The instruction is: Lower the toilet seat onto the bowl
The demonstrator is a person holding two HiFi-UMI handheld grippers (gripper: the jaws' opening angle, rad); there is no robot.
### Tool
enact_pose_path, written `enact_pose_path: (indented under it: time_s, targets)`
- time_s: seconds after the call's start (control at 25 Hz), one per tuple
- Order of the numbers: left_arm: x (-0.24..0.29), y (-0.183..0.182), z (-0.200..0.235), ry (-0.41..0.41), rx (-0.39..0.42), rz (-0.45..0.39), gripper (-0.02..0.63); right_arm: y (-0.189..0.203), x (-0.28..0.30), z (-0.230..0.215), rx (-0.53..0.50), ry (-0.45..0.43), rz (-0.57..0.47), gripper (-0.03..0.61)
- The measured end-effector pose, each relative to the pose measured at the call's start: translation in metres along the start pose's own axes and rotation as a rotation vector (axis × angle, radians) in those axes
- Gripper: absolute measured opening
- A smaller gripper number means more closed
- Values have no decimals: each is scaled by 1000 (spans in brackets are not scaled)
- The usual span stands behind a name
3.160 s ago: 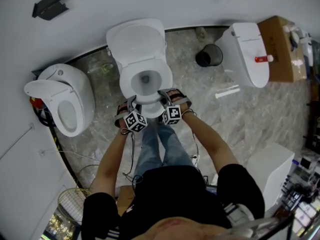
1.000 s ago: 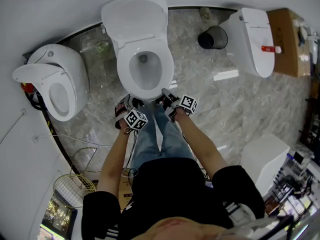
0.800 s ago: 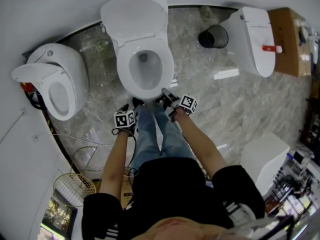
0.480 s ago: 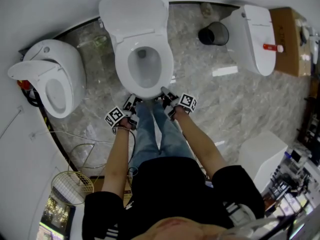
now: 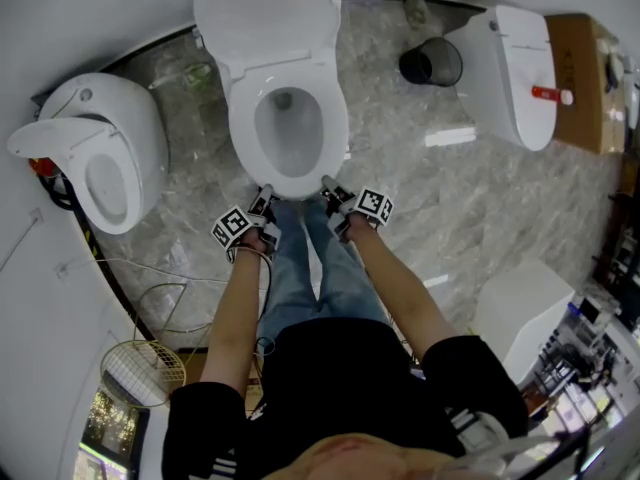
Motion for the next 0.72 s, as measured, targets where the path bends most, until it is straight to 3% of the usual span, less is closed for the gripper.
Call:
enact_pose_path:
  time_s: [0.32,0.72]
  targets:
    - [13,5,28,-98,-28,37,142,4,6,-31,-20,95,5,149]
    - [31,11,70,-248,11,170,153,6,19,-70,-62,221,36,153]
Point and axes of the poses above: the fingertips, and each gripper's own axes: x forward along the fingers, z to its left, y out of its underside, the point moved 2 cm from there along -x, backward along the fingers, and after that the axes turned 2 degrees about -z, right-handed, at the moved point
